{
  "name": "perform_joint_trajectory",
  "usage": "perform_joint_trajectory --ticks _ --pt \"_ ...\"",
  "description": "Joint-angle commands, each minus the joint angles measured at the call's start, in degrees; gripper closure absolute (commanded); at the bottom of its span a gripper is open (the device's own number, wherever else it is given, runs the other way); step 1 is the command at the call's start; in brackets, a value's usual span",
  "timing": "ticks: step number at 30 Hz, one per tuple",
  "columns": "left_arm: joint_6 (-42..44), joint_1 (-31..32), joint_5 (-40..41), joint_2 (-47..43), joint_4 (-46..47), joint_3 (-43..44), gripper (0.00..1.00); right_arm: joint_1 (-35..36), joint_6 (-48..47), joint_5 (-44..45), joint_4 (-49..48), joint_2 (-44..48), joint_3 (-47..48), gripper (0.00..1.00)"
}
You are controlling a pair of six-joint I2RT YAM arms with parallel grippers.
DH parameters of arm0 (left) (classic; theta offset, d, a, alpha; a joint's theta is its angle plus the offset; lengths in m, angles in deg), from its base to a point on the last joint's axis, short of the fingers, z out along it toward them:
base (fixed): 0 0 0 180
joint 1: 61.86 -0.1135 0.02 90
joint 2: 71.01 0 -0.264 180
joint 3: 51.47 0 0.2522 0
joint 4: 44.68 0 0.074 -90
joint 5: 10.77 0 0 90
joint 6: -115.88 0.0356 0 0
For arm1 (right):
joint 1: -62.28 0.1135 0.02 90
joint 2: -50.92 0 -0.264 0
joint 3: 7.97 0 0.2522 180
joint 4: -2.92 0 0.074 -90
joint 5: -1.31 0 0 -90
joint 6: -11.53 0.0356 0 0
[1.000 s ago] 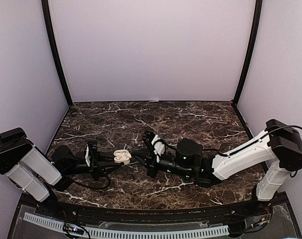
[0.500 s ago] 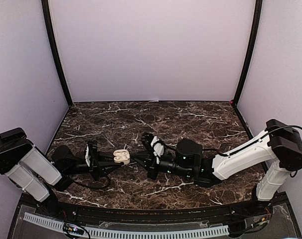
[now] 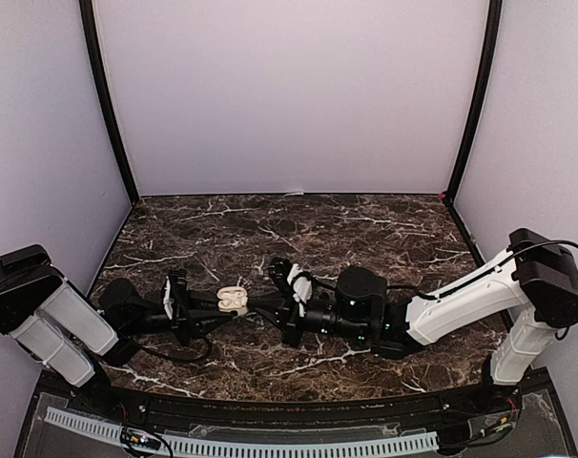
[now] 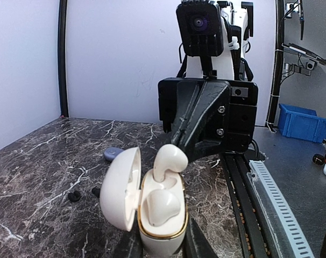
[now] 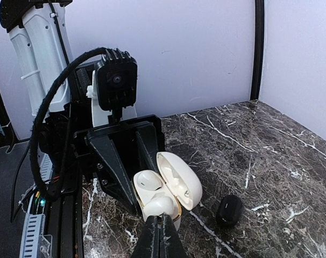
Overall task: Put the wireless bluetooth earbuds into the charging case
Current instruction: Adjust the right earbud in the right side groove of the charging case.
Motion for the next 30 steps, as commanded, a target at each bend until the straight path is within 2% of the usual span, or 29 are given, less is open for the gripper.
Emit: perform_joint_trajectory --ticks 1,12,17,22,30 --pt "0.68 0.26 0.38 -0.70 0.69 0.78 0.93 0.57 -1.08 -3.34 0.20 -0.78 1.59 1.00" --pt "0.53 0.26 0.16 -0.26 0.75 0.96 0.93 0.66 -1.84 -4.96 1.60 -0.66 2.25 1.00" --pt "0.50 0.26 0.13 -0.39 0.82 0.84 0.93 0.65 -1.49 1.02 -1.85 2.19 -1.73 1.00" --pt "0.37 0.26 -0.45 -0.18 1.12 0.98 0.93 0.59 -1.32 7.42 -0.51 2.98 -1.57 1.00" --pt "0.15 0.26 -0.88 0.30 1.65 1.06 0.93 0.65 -1.17 7.40 0.49 1.23 0.91 1.00"
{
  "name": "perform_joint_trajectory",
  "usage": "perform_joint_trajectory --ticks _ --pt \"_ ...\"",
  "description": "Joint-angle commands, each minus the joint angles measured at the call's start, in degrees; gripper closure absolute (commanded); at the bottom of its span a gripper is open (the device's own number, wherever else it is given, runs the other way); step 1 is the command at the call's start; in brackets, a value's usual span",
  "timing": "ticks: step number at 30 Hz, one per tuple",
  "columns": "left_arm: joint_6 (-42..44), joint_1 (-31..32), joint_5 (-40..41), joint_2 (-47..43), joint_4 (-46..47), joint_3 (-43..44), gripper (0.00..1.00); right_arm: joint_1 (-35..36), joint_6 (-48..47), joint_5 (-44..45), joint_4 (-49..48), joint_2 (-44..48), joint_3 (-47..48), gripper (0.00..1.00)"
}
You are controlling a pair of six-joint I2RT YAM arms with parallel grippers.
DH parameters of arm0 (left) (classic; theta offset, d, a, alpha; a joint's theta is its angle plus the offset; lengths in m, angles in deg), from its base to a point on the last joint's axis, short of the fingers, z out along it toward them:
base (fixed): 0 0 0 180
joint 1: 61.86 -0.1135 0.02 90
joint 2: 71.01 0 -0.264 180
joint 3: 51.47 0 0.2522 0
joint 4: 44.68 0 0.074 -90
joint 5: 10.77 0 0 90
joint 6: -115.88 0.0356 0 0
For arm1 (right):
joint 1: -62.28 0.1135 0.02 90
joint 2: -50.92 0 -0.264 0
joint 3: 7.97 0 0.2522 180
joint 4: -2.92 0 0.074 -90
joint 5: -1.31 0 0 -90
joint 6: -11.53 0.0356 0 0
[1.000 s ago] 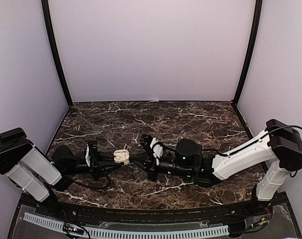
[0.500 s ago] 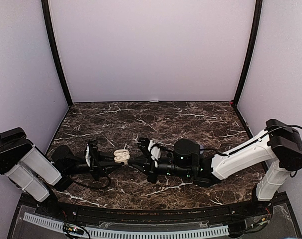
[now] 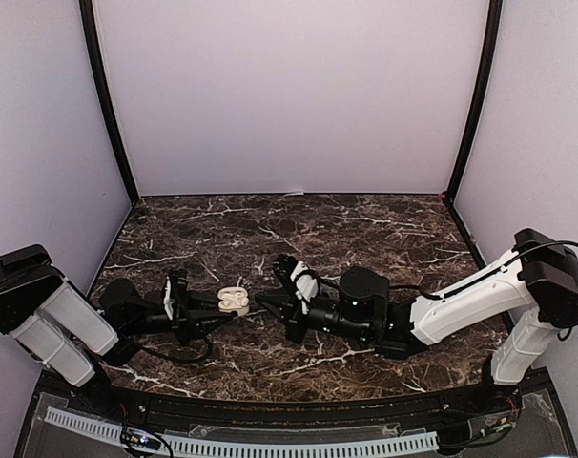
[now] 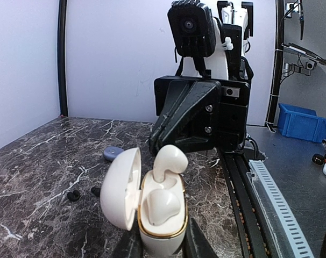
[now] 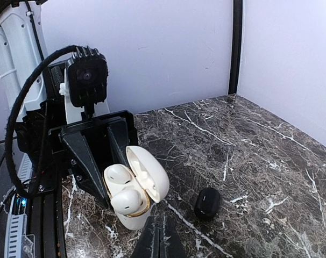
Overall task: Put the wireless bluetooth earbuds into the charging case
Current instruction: Adjust the right earbud in the right side groove of the charging case.
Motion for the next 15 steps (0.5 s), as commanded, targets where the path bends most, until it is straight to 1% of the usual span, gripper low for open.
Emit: perform_joint_trajectory --ticks 1,15 --pt "0.22 0.29 -0.80 0.22 1.79 1.09 0.93 0.57 -0.03 0.60 -1.40 -0.45 2.16 1.00" --pt "-0.09 0.26 -1.02 0.61 1.88 1.23 0.93 0.66 -1.00 -4.32 0.91 -1.50 4.04 1.00"
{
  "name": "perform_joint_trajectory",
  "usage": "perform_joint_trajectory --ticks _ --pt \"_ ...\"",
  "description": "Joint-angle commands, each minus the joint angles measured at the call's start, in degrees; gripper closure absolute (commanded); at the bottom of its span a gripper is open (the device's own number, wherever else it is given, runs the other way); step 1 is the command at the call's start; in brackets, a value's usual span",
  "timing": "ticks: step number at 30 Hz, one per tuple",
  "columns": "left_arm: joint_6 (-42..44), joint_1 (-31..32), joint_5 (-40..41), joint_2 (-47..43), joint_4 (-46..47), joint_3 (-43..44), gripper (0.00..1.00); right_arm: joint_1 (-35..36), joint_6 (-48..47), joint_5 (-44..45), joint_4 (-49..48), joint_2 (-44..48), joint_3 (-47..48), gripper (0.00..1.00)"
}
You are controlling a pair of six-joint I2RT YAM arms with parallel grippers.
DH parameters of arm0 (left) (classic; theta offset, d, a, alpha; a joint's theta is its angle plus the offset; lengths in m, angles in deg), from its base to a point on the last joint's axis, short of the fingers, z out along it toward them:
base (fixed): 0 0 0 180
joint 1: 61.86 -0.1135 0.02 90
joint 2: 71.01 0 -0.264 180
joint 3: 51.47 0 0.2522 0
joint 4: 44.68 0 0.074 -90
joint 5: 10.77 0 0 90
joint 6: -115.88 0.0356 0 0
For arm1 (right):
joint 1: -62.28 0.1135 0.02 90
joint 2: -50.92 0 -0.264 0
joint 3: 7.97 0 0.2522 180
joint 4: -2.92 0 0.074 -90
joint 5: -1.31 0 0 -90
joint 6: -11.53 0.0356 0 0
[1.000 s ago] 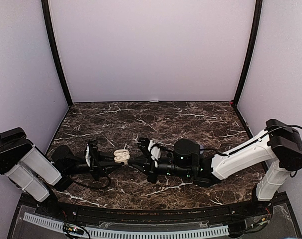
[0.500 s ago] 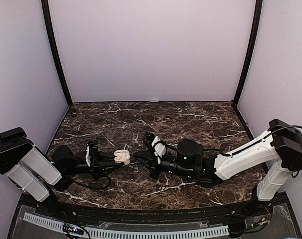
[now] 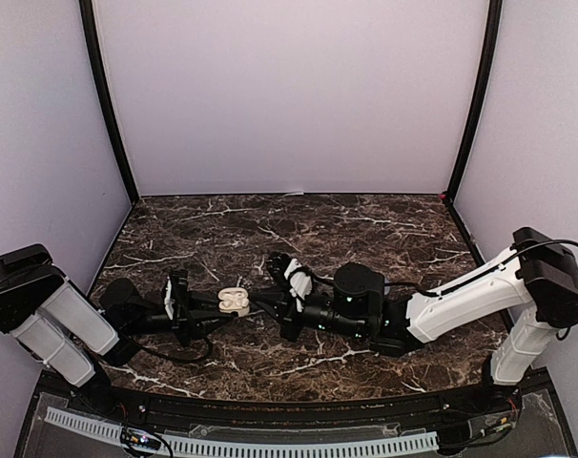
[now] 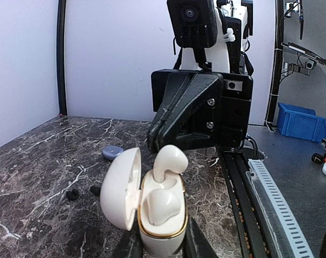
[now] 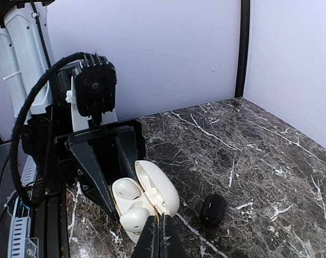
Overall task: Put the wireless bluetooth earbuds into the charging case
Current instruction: Adjust the right earbud in the right side groove of the charging case.
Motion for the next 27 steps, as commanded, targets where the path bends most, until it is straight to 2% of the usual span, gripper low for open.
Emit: perform_joint_trajectory --ticks 1,12,27 --pt "-0.07 0.26 -0.78 0.14 1.83 1.12 0.93 0.63 -0.72 -2.56 -0.46 -0.54 1.28 1.00" --pt "0.02 0.31 -0.52 0.08 1.58 1.15 0.93 0.90 -1.36 -6.75 0.07 -0.32 1.05 1.00" --pt "0.24 0.26 -0.46 -0.21 1.31 1.07 0.93 1.20 -1.43 -5.26 -0.34 0.75 -0.11 1.00"
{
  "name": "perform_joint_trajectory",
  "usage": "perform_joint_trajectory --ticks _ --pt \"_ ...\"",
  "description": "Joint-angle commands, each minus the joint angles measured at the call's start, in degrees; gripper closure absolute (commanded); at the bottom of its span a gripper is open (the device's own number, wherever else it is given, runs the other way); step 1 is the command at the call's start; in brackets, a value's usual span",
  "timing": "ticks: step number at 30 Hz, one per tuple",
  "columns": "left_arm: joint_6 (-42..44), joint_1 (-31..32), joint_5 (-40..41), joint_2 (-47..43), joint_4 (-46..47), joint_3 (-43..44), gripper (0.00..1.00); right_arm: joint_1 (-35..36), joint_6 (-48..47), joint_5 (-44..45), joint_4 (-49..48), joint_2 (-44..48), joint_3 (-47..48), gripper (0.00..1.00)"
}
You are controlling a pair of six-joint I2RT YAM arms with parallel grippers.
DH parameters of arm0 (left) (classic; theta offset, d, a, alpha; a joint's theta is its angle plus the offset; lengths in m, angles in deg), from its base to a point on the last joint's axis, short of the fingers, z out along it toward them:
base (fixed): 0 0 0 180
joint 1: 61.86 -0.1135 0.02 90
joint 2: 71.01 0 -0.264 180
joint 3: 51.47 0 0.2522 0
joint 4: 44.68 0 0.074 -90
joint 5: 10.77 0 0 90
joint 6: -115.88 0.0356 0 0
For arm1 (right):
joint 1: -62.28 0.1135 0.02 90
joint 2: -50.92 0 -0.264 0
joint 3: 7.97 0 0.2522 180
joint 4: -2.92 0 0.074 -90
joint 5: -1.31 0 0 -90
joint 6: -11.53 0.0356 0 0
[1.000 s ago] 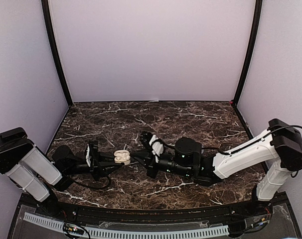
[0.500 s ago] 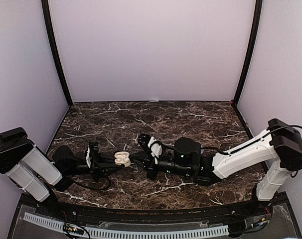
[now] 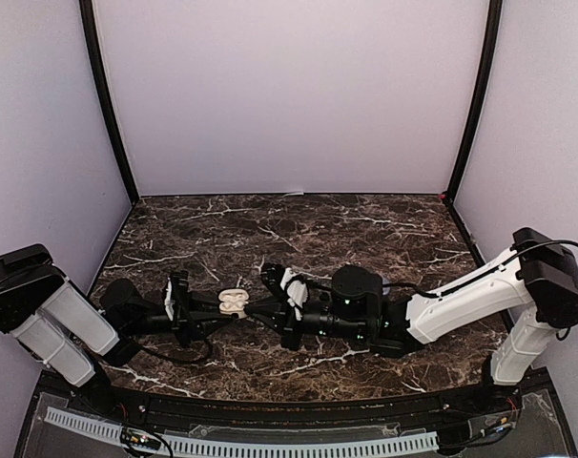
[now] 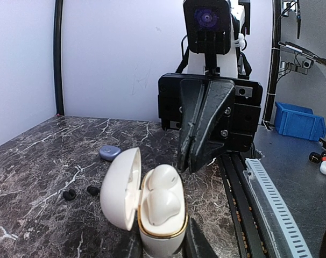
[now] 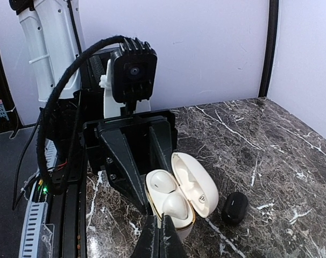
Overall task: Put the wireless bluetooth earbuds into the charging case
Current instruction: Adjust the right earbud in the right side groove of the charging case, then close the charging case with the earbuds.
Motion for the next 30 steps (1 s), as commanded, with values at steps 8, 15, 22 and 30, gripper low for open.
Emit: perform_joint_trajectory --ticks 8,15,22,30 --pt "0.35 0.15 -0.13 -0.28 1.16 1.08 0.93 0.35 0.94 9.46 -3.66 6.89 -6.05 1.00" --pt "-0.08 0.36 -2.39 0.91 2.10 1.74 0.93 -4.71 5.39 2.63 5.62 5.52 -2.48 1.00" --pt "0.17 0.79 -5.89 1.50 2.49 2.10 0.93 -5.87 6.46 -6.98 10.74 -1.95 4.89 1.00" --pt "-0.17 1.12 -7.90 2.57 0.14 3.54 0.95 -5.98 6.19 -14.20 6.81 -4.30 6.84 1.00"
